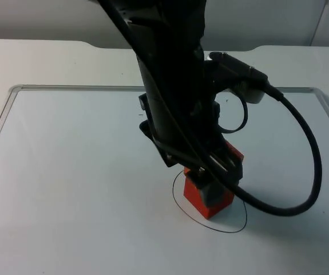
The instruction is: Pick up one cube with the left hand and another cube with the right hand. First place the cube in the right hand at the target position, then stack the cube in the left hand on top.
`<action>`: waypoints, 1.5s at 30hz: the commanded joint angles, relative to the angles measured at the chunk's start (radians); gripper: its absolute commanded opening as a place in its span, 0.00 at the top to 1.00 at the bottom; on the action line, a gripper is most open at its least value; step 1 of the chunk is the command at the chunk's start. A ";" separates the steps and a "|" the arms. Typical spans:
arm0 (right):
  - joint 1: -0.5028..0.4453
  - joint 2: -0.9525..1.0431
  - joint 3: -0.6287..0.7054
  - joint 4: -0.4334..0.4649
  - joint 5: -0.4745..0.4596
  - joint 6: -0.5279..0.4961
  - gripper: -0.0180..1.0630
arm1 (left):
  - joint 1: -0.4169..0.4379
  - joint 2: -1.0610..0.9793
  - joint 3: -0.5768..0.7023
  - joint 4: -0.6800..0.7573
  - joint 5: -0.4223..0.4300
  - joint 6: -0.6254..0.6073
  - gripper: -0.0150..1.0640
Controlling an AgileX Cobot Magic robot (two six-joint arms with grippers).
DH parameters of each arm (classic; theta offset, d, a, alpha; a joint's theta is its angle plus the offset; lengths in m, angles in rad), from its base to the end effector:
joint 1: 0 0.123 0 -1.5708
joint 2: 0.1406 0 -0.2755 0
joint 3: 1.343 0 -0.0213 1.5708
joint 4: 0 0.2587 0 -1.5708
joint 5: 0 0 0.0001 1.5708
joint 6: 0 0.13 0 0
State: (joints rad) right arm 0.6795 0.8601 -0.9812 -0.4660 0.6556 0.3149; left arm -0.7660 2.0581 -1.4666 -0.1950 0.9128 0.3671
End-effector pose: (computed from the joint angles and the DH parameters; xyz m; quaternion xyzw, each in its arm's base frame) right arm 0.1900 0.1076 0.3812 -0.2279 0.7953 0.0568 0.5588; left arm 0.2884 -0.3051 0.1128 0.4875 0.8660 -0.0949 0.0588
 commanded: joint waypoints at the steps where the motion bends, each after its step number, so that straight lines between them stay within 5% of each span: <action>1: 0.003 0.005 0.004 -0.001 -0.011 0.003 0.27 | -0.005 -0.027 -0.013 0.008 0.013 -0.004 0.25; 13: 0.003 0.005 0.004 0.000 -0.011 0.003 0.27 | -0.005 -0.167 -0.036 0.307 0.155 -0.182 0.25; 26: 0.003 0.002 0.004 0.022 -0.017 -0.012 0.27 | -0.005 -0.631 -0.036 0.330 0.096 -0.227 0.25; 34: 0.003 -0.030 0.018 0.214 -0.072 -0.234 0.27 | -0.005 -0.870 0.003 0.336 0.093 -0.244 0.25; 45: 0.003 -0.221 0.210 0.277 -0.095 -0.271 0.27 | -0.005 -1.263 0.418 0.368 -0.037 -0.345 0.25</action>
State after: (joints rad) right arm 0.6795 0.6612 -0.7895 -0.2041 0.5565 0.0522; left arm -0.7660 0.8381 -1.0976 0.1586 0.9061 0.0595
